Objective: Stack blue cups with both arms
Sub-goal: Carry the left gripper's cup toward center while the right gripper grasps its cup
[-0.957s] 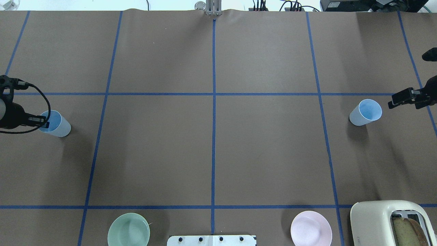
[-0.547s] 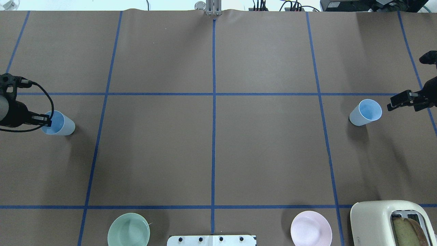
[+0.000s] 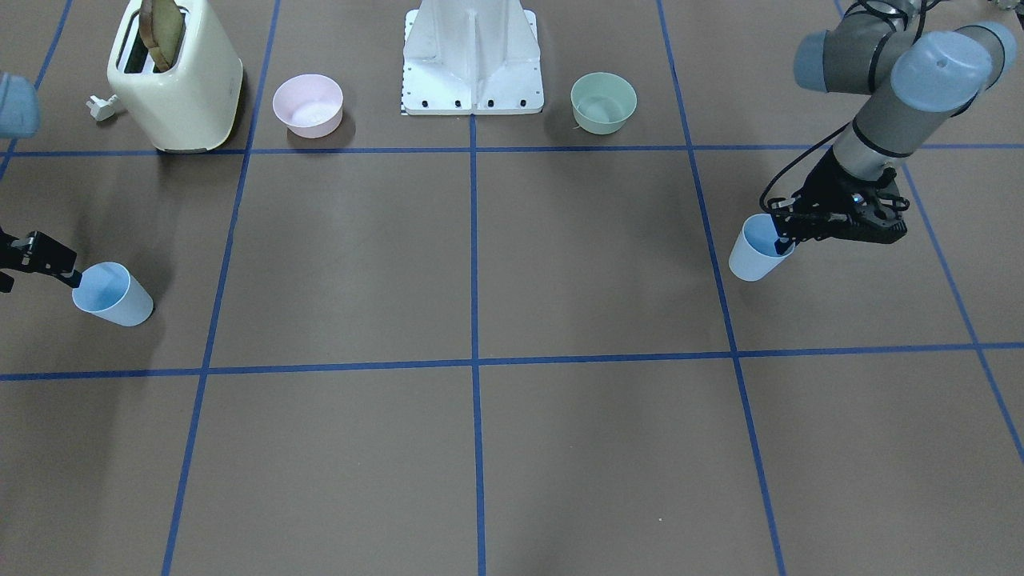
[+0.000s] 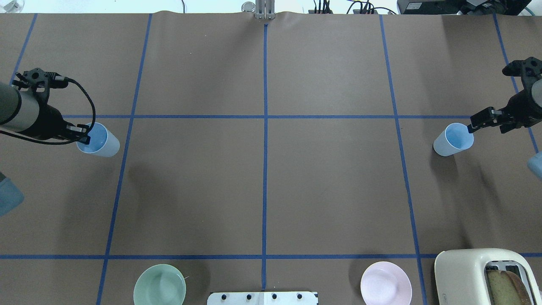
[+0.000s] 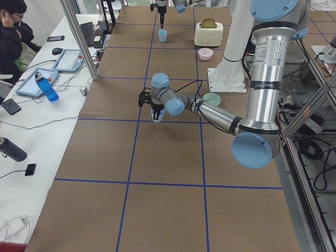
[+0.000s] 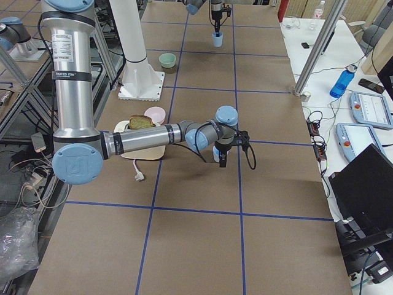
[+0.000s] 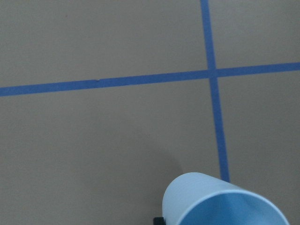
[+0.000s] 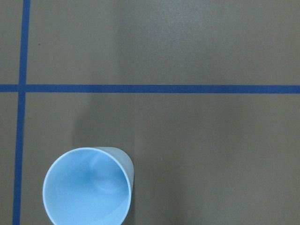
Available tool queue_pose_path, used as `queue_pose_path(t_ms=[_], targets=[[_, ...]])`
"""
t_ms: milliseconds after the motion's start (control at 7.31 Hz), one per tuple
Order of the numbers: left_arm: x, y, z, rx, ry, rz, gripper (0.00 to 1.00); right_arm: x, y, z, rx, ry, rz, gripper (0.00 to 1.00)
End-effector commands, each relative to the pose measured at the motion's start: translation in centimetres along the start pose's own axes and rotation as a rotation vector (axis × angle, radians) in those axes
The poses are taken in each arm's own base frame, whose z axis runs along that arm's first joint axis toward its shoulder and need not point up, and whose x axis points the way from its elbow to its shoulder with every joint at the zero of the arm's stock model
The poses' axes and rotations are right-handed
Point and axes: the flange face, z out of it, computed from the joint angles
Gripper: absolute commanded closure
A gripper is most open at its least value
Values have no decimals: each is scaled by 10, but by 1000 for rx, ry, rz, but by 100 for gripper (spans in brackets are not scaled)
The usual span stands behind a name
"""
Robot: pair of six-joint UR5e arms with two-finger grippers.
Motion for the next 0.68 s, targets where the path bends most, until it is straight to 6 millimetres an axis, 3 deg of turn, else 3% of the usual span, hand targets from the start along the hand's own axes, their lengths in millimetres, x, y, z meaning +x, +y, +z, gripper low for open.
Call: queue_pose_path(t_ms=[0, 274, 547], targets=[[67, -21, -38, -3, 5, -72, 100, -17, -5, 8, -6, -2, -3, 0], [146, -16, -34, -41, 36, -129, 100, -16, -2, 13, -8, 11, -5, 0], [210, -5, -31, -50, 32, -168, 100, -12, 3, 15, -14, 14, -3, 0]])
